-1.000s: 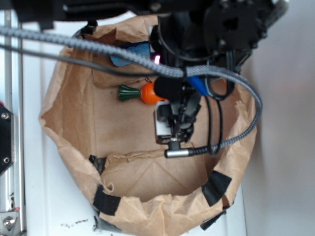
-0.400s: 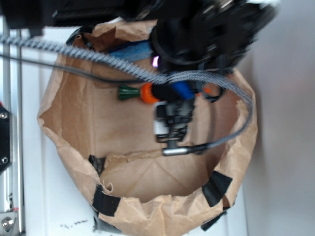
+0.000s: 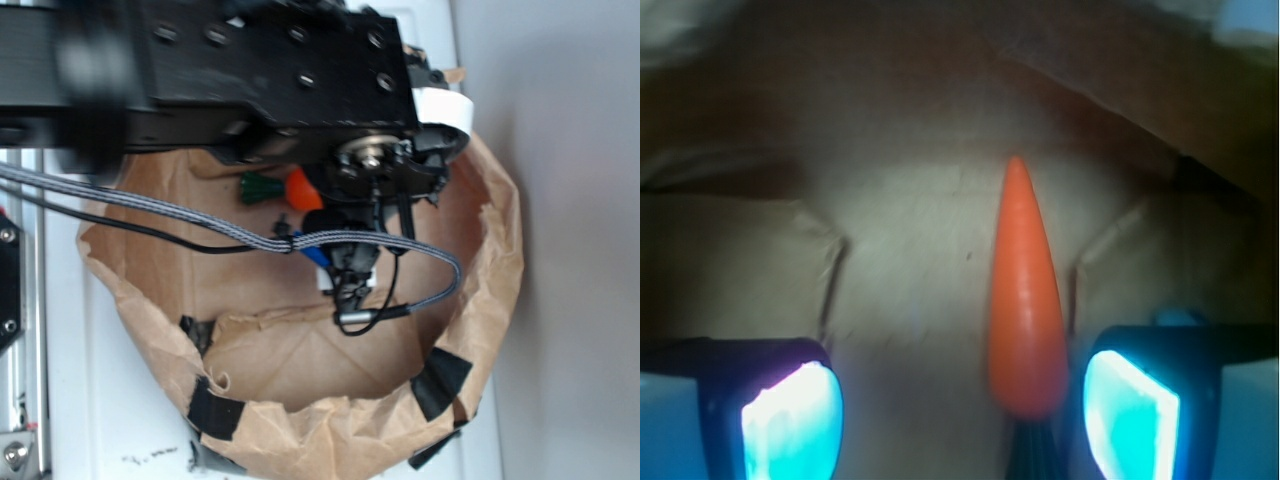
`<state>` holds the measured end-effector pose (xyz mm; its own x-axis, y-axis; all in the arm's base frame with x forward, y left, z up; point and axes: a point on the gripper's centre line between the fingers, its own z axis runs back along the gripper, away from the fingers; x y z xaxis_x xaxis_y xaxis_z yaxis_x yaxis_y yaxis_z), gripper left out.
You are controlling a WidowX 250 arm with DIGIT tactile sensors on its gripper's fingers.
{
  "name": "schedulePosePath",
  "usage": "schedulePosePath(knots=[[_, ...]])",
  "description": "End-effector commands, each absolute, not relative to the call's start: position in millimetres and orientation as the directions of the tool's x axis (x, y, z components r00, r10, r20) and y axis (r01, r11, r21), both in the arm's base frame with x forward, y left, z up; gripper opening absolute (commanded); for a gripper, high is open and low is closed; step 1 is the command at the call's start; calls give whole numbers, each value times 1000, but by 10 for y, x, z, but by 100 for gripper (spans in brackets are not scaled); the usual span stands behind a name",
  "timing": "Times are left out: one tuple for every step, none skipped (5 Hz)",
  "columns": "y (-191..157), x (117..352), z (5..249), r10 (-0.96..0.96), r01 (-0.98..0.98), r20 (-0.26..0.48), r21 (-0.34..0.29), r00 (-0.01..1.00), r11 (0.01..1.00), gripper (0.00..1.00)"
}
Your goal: Grab the carrot.
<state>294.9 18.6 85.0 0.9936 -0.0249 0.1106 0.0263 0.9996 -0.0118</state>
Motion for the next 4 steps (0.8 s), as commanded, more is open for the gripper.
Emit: schedulePosePath(knots=[[495,3236,609,-34,36,122,-13,992,999,100],[467,3063,527,-96,95,126,8,987,995,100],[446,2889,426,-136,132,153,36,979,991,100],[409,2814,171,-149,137,166,81,975,987,100]])
